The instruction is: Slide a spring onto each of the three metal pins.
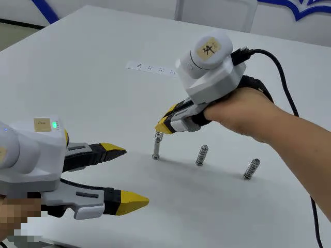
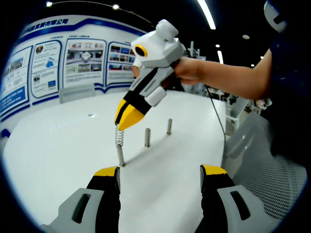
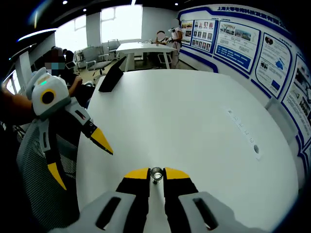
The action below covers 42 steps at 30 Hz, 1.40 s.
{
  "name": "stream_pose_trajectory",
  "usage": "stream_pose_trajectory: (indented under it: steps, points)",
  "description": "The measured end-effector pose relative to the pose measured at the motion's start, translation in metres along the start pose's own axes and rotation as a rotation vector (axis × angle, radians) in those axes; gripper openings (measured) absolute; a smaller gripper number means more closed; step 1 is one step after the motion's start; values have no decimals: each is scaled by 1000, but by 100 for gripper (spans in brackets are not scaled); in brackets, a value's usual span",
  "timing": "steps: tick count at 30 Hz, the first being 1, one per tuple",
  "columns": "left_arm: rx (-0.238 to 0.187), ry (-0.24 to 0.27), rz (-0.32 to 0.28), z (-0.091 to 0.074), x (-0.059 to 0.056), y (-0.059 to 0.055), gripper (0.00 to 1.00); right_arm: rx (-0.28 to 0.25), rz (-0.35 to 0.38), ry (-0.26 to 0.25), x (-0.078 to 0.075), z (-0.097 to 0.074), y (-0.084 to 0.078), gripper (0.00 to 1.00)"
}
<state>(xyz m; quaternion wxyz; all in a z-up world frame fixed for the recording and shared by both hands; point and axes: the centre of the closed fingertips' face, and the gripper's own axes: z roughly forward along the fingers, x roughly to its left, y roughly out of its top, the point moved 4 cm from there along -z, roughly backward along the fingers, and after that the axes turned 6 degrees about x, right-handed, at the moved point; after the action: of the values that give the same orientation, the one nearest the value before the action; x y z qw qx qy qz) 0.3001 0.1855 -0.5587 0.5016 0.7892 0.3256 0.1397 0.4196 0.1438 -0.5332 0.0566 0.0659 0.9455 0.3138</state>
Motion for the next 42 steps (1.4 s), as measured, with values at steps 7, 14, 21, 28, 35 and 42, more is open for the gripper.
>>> stream_pose_trajectory:
  steps: [7,14,21,28,35,42]
  points:
    - [-1,1,-1,0,0,0,68,14,4,5,-2,6,-1,12]
    - [0,0,-3,0,0,0,68,25,22,15,-9,17,-4,12]
    - [4,-1,-3,0,0,-1,68,38,45,26,-8,24,-10,12]
    - [5,-3,-5,0,0,-1,68,55,56,32,-7,33,-15,12]
    - [5,-4,-7,0,-1,-2,68,65,66,33,-5,41,-22,12]
    - [4,-5,-9,0,0,-2,68,74,63,30,-1,46,-25,12]
